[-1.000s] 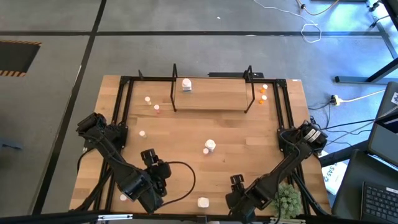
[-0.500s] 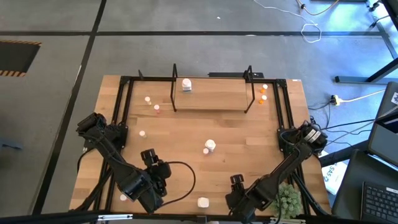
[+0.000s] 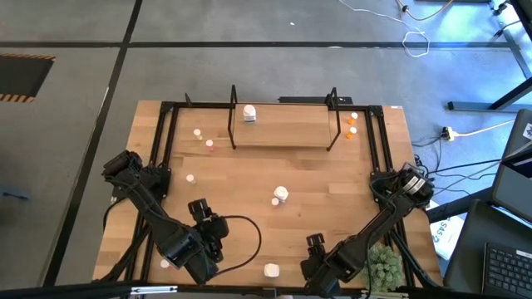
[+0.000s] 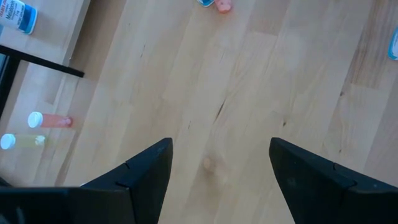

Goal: Pick and place medicine bottles onto shelf by color
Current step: Put the bottom yellow pill bottle on the shelf

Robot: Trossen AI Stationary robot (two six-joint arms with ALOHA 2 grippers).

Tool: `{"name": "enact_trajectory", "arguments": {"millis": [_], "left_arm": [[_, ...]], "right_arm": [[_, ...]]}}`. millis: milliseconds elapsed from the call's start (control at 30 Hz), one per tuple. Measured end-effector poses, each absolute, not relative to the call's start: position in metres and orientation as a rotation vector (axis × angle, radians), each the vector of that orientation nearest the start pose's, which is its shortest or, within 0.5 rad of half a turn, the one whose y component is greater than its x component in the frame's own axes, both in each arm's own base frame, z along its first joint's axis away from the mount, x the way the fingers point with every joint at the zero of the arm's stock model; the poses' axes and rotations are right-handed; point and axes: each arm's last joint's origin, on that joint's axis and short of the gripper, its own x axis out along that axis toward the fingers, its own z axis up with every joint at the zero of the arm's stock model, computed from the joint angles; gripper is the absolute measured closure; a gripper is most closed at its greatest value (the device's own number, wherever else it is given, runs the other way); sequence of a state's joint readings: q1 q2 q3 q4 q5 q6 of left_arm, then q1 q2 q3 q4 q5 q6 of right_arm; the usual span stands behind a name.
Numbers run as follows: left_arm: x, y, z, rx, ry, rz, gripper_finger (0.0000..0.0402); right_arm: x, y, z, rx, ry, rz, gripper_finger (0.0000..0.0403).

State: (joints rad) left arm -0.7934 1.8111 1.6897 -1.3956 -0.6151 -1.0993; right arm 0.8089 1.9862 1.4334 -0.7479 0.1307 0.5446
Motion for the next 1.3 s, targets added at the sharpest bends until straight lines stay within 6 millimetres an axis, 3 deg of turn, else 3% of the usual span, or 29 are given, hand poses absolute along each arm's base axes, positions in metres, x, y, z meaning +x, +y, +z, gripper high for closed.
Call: {"name": "enact_trajectory", "arguments": {"millis": [267,733,933,1300], "left_arm": [[0.249,-0.229,0.299,0.003,1.012,0.461,0.0139],[0.249,-0.23,0.299,-0.001,1.017,0.458,0.0139],[0.249,-0.23,0.299,-0.001,1.017,0.458,0.0139],[0.249,-0.23,0.299,-0.001,1.017,0.458,0.0139]], "right_arm": [[0.273,0.281,0.175,-0.113,1.275,0.218,0.0203],[0.274,0.281,0.175,-0.099,1.275,0.208,0.0279],[0.276,0.279,0.177,-0.086,1.27,0.19,0.028],[0.289,0.277,0.221,-0.151,1.226,0.116,0.0279]]}}
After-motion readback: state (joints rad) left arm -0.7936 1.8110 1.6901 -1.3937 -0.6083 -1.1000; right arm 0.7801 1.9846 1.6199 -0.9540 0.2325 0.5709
